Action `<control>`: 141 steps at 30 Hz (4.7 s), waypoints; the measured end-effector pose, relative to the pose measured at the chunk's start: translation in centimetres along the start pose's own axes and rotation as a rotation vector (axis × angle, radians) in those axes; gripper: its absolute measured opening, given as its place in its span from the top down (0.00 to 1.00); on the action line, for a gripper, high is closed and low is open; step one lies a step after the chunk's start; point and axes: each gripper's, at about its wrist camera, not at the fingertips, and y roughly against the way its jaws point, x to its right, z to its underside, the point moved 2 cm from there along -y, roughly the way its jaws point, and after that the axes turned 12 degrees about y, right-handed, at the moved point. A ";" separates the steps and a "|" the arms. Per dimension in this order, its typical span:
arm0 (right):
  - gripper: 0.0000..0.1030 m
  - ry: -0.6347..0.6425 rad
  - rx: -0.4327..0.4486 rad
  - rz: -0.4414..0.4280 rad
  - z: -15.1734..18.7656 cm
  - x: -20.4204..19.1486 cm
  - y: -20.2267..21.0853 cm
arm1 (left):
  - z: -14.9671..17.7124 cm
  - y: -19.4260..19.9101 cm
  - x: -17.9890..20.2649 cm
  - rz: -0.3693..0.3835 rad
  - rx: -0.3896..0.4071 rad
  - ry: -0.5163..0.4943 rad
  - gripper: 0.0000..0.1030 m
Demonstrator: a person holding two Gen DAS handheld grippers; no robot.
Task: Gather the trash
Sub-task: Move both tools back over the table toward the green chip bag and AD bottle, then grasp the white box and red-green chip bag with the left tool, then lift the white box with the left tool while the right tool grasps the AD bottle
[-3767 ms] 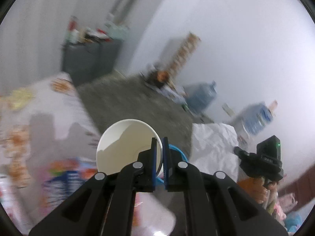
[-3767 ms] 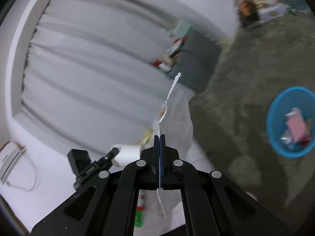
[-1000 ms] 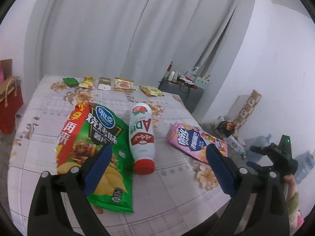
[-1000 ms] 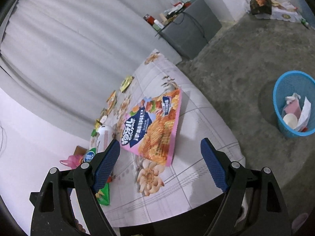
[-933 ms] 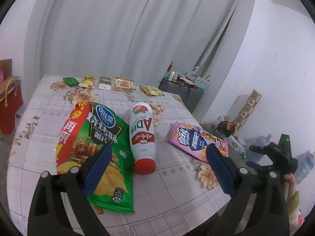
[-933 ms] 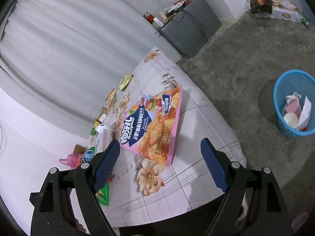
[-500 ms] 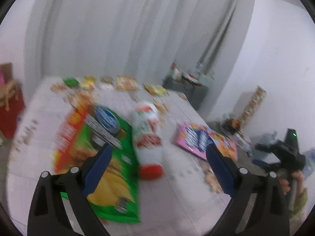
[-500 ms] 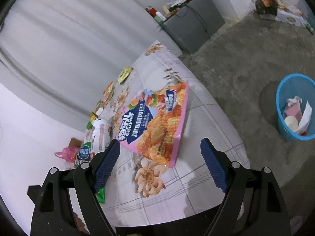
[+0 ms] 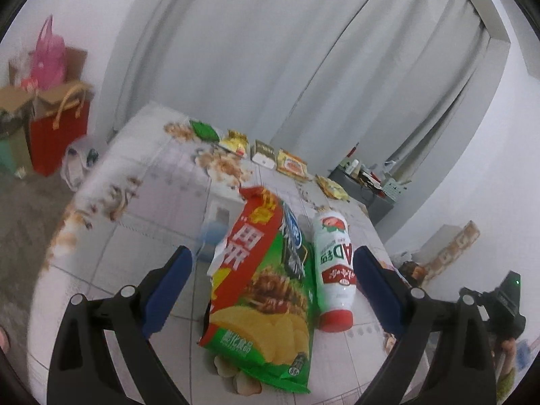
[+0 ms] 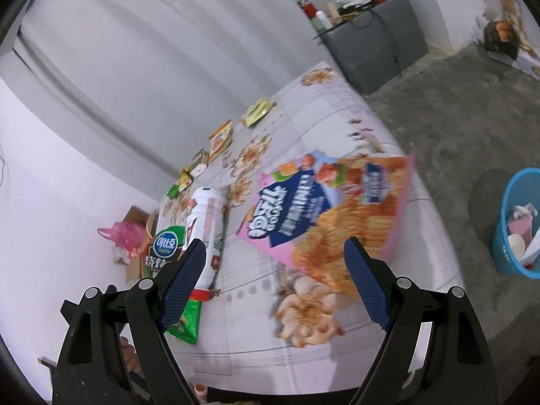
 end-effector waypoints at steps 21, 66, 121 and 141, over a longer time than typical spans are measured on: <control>0.22 0.089 -0.089 -0.017 0.3 -6.3 -5.3 | -5.1 -1.9 -8.0 -0.207 0.058 0.029 0.16; 0.22 0.100 -0.237 -0.016 2.2 -8.2 -12.4 | -7.9 -17.5 -2.9 0.326 -0.586 -0.533 0.09; 0.22 0.156 -0.169 -0.131 0.2 -10.2 -10.0 | -2.7 -1.2 -6.2 -0.354 -0.296 -0.416 0.12; 0.27 0.246 -0.336 0.037 -1.4 -11.0 -19.4 | -3.9 -8.1 -8.1 -0.400 -0.392 -0.378 0.11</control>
